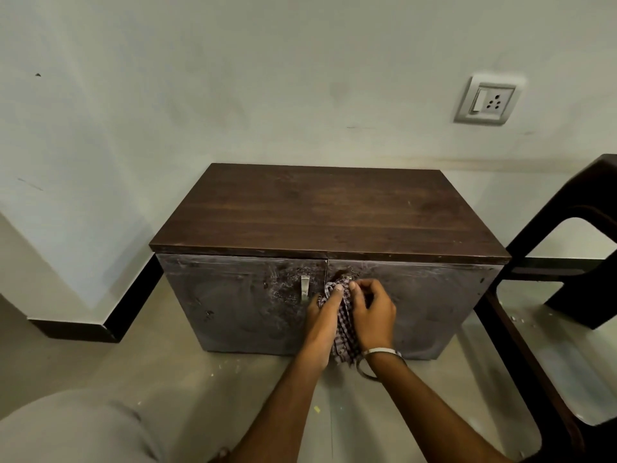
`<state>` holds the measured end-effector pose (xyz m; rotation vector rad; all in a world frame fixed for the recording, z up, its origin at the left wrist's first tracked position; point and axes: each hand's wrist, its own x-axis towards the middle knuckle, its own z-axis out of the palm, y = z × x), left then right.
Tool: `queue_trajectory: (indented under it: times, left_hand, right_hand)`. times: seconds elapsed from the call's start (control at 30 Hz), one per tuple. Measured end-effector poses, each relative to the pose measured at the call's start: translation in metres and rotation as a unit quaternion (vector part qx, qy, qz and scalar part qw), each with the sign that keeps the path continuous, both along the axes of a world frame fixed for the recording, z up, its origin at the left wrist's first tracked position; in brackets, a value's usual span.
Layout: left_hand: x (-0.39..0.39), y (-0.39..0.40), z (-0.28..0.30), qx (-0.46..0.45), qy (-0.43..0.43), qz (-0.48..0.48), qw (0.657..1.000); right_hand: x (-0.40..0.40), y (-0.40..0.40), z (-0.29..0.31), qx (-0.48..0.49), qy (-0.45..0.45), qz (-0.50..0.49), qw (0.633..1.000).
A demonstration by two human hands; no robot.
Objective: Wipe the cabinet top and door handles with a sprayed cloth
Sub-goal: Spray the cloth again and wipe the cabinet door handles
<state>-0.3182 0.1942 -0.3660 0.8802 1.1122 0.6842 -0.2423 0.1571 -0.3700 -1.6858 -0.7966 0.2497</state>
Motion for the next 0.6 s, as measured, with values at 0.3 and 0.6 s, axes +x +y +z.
queue_trajectory:
  times: [0.3, 0.6]
  left_hand:
    - [-0.005, -0.005, -0.013, 0.026, -0.004, -0.006, 1.0]
    - [-0.005, -0.003, -0.02, 0.029, 0.019, -0.012, 0.999]
  right_hand:
    - [0.005, -0.006, -0.02, -0.031, -0.02, 0.037, 0.999]
    - [0.004, -0.01, -0.029, -0.062, -0.06, 0.054, 0.995]
